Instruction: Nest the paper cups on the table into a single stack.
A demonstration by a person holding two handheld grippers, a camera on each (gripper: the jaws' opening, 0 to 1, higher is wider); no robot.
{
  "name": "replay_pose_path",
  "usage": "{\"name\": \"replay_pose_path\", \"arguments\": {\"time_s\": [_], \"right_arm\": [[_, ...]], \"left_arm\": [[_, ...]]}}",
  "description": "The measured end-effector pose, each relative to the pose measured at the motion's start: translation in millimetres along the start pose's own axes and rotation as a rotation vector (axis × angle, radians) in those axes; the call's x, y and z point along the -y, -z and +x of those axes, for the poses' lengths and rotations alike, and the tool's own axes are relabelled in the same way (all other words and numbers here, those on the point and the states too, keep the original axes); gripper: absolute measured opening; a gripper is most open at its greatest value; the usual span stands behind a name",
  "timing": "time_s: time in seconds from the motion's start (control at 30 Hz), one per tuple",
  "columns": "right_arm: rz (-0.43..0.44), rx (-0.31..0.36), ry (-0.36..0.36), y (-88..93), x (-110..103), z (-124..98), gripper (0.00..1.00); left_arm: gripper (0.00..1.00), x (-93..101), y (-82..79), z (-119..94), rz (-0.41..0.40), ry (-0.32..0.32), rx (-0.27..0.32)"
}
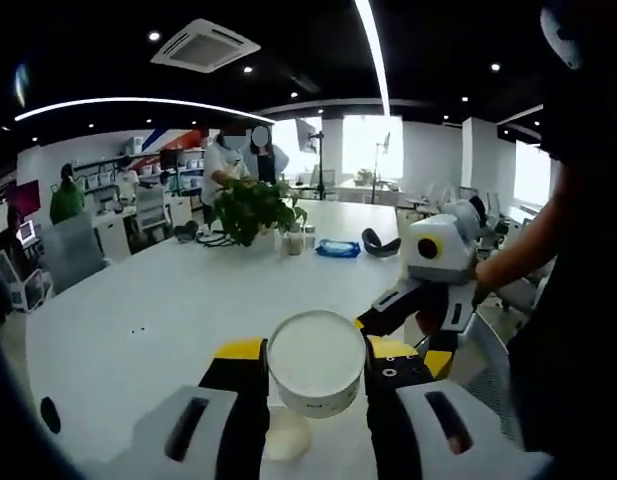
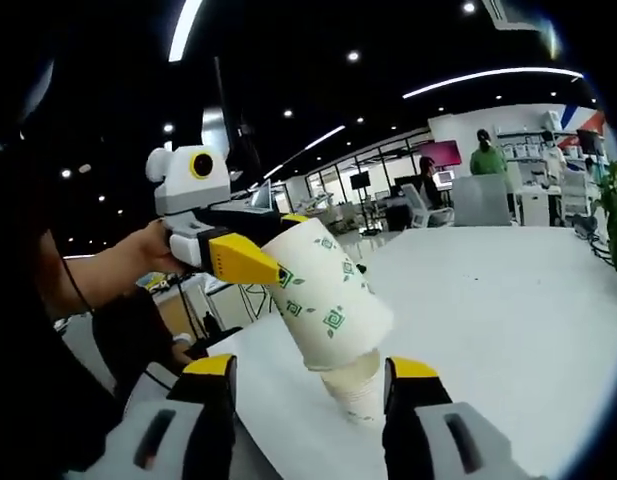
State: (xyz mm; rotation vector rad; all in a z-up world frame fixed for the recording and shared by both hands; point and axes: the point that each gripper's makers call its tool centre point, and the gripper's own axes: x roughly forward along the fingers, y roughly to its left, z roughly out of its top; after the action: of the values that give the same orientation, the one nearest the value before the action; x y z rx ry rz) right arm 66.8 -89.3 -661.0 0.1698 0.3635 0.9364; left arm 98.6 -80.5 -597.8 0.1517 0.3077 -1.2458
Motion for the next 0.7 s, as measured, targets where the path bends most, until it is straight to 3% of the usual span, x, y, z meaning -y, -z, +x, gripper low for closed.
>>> {"name": "replay_pose_path", "arguments": {"time_s": [0.13,0.3,0.7], "right_arm": [[0.033,0.009,-0.025,-3.3,-1.9,1.6,0.50],[0.046,0.000,-0.025,-0.6,-1.8,2.1,0.50],[0.101,0.033,-0.061,-6.4,-5.8,-3.4,0.41]], "left_arm": [[0.36,2.6,2.7,0.4,-0.010,0.011,0.006],[0.36,2.2,10.4,-1.6,-0.022,0.015,-0.003],[0.35,7.7,42.6,-14.4,0.030,0.066,-0.124]]}}
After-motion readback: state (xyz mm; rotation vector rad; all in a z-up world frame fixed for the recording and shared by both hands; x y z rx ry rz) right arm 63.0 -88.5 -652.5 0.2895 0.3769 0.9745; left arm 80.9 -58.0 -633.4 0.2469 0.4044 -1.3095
